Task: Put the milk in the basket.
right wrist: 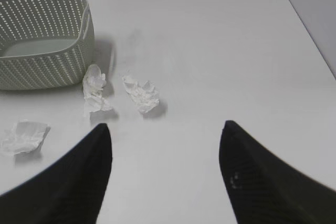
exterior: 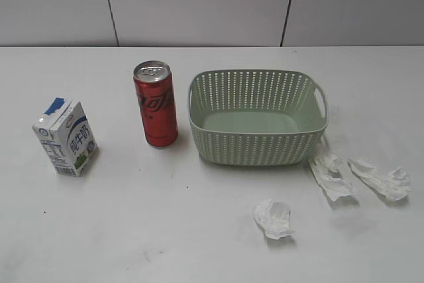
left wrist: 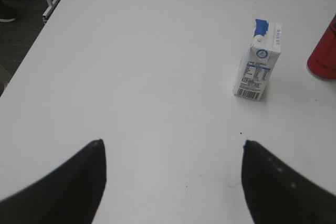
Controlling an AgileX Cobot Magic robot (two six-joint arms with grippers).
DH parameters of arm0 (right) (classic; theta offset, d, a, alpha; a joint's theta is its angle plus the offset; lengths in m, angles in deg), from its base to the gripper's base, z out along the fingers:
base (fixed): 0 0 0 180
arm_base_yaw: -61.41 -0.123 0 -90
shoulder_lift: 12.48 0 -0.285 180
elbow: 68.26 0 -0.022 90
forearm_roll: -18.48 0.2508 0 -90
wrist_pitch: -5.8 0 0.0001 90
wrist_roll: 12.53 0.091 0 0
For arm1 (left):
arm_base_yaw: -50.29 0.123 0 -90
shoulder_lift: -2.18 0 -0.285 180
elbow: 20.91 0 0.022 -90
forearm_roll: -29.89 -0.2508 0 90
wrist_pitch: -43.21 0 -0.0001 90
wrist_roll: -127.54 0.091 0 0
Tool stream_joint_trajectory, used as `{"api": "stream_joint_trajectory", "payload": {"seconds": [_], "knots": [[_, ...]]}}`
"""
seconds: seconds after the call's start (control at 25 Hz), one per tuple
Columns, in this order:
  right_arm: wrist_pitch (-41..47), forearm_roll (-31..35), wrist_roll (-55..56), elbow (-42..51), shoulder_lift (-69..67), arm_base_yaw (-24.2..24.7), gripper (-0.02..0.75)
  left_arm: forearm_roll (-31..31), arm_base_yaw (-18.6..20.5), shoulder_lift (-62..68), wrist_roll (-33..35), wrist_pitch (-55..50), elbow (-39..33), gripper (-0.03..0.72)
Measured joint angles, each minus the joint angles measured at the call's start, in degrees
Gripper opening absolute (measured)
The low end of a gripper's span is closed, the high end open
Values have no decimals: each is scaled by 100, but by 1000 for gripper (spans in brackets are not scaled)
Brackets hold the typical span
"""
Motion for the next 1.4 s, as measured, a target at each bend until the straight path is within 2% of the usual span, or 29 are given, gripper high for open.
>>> {"api": "stream_joint_trajectory", "payload": {"seconds": [1.08,1.24,1.4], "knots": [[0,0,0,0,0,0,519,0,0,0,0,69,5,589],[0,0,0,0,0,0,519,0,0,33,0,279,178,589],[0,0,0,0,0,0,519,0,0,653,0,356,482,590]]}}
